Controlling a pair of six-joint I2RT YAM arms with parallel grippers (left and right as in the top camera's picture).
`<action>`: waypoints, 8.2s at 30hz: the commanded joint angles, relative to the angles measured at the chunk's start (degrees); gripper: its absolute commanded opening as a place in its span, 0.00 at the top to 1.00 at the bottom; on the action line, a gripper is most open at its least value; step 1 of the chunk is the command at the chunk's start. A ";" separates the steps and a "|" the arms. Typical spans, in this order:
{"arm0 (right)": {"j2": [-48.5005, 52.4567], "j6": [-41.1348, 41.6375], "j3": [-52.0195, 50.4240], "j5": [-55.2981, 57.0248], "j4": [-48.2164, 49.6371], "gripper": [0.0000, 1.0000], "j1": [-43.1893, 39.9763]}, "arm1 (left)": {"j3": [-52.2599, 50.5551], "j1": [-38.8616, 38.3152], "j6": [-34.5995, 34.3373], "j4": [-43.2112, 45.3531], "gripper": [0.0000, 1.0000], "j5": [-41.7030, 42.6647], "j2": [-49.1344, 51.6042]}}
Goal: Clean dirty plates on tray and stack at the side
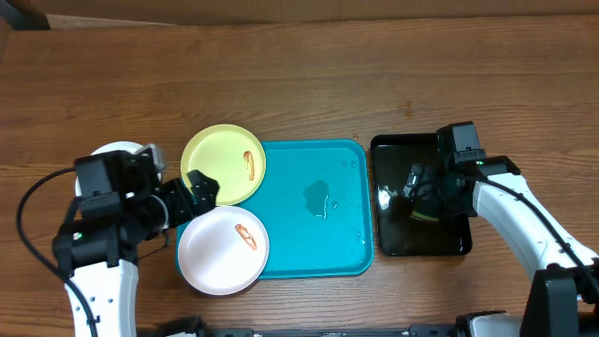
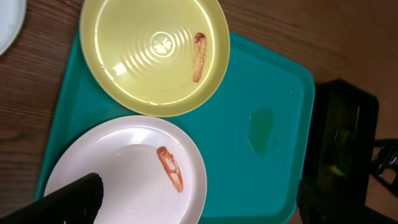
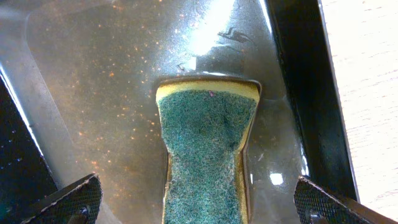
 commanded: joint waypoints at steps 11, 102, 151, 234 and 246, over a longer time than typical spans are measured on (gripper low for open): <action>-0.07 0.24 0.02 0.61 0.35 0.00 -0.07 | 0.92 -25.42 -7.43 1.79 0.00 -10.14 6.58; -0.07 0.24 0.02 0.61 0.35 0.00 -0.07 | -17.90 -8.24 -14.71 2.93 0.18 -24.37 15.45; -0.07 0.22 0.02 0.61 0.35 0.00 -0.07 | -1.38 -28.76 -20.85 -1.03 0.52 -26.21 15.45; -0.07 0.22 0.02 0.61 0.35 0.00 -0.07 | -10.19 -36.65 -20.79 19.80 0.28 -16.87 25.35; -0.07 0.24 0.02 0.61 0.35 0.00 -0.07 | -9.53 -36.72 -20.31 20.94 0.85 -17.88 31.78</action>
